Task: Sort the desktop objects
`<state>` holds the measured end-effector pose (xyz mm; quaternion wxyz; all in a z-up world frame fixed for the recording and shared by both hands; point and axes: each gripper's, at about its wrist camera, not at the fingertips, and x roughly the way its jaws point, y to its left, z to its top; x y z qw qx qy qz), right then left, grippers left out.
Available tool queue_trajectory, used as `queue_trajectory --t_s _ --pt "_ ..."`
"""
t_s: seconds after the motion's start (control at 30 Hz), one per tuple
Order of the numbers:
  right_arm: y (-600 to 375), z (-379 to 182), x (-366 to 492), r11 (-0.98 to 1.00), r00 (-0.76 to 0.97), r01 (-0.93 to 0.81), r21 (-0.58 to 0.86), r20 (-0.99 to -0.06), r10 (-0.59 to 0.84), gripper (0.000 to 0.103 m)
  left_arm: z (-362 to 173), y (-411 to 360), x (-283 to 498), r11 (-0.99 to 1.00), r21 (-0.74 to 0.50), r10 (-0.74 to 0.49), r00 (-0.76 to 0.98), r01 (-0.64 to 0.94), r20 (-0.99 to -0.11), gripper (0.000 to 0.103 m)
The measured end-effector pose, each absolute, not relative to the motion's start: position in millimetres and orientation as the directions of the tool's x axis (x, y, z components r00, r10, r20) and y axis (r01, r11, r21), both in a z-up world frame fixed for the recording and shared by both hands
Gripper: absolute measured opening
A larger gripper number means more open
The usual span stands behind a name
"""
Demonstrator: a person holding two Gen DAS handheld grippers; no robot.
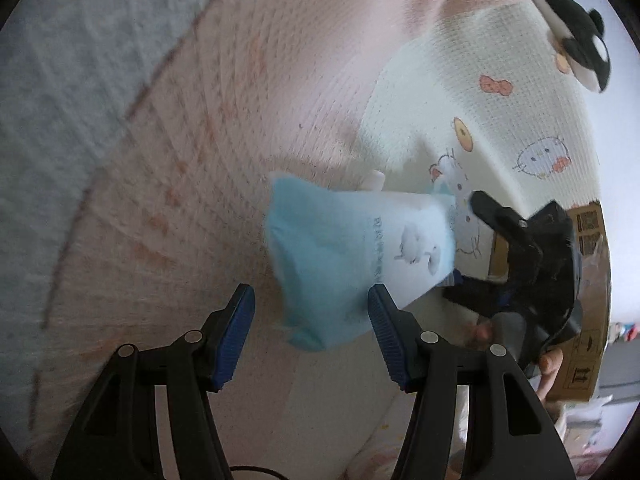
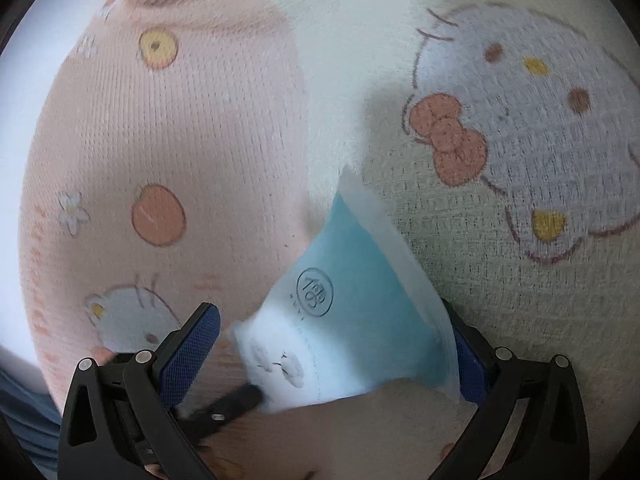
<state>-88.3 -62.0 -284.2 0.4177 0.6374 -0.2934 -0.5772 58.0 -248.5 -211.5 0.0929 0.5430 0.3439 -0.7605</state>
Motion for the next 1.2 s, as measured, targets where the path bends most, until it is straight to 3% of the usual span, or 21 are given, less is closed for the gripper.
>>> queue_trajectory --t_s 0.13,0.57,0.77,0.83,1.2 --pt "-54.4 -286.9 -88.0 -0.447 0.123 0.067 0.892 -0.452 -0.884 0.102 -208.3 -248.0 42.5 -0.766 -0.415 0.222 -0.405 0.491 -0.887 0.063" --pt "-74.9 -279.3 -80.5 -0.510 0.131 0.174 0.842 -0.533 -0.836 0.102 -209.4 -256.8 -5.4 -0.802 -0.393 0.210 -0.403 0.450 -0.891 0.063" --pt "-63.7 -283.7 -88.4 -0.544 0.162 0.142 0.827 -0.561 -0.812 0.080 -210.4 -258.6 -10.7 -0.811 -0.392 0.220 -0.395 0.434 -0.892 0.063" --pt "-60.5 -283.8 -88.0 -0.571 0.165 0.165 0.804 -0.593 -0.788 0.068 -210.0 -258.3 -9.1 -0.816 -0.388 0.219 -0.393 0.429 -0.893 0.063" --pt "-92.1 -239.2 -63.7 -0.634 0.111 0.490 0.599 -0.764 -0.636 0.067 -197.9 -242.0 -6.7 -0.863 -0.334 0.199 -0.353 0.378 -0.914 0.063"
